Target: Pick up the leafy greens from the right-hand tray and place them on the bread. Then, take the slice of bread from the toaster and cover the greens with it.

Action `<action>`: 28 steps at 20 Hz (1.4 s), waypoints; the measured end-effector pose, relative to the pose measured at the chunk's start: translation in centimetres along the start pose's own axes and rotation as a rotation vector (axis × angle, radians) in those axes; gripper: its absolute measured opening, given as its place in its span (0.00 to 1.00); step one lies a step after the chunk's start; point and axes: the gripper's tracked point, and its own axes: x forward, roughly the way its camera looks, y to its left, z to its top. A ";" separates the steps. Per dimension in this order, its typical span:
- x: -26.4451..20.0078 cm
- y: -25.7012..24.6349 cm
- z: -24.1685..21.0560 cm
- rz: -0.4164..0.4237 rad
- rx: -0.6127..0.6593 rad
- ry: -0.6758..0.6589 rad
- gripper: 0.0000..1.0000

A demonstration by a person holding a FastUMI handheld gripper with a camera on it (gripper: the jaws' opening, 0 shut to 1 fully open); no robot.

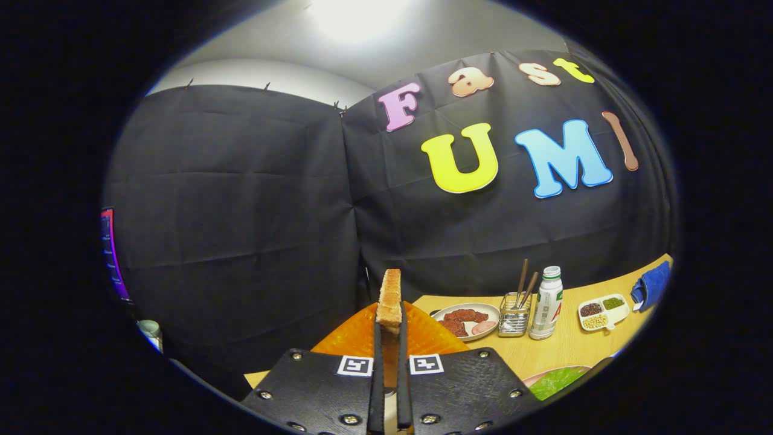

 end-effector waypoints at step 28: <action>-13.4 -21.0 -12.4 -0.504 -0.325 0.265 0.08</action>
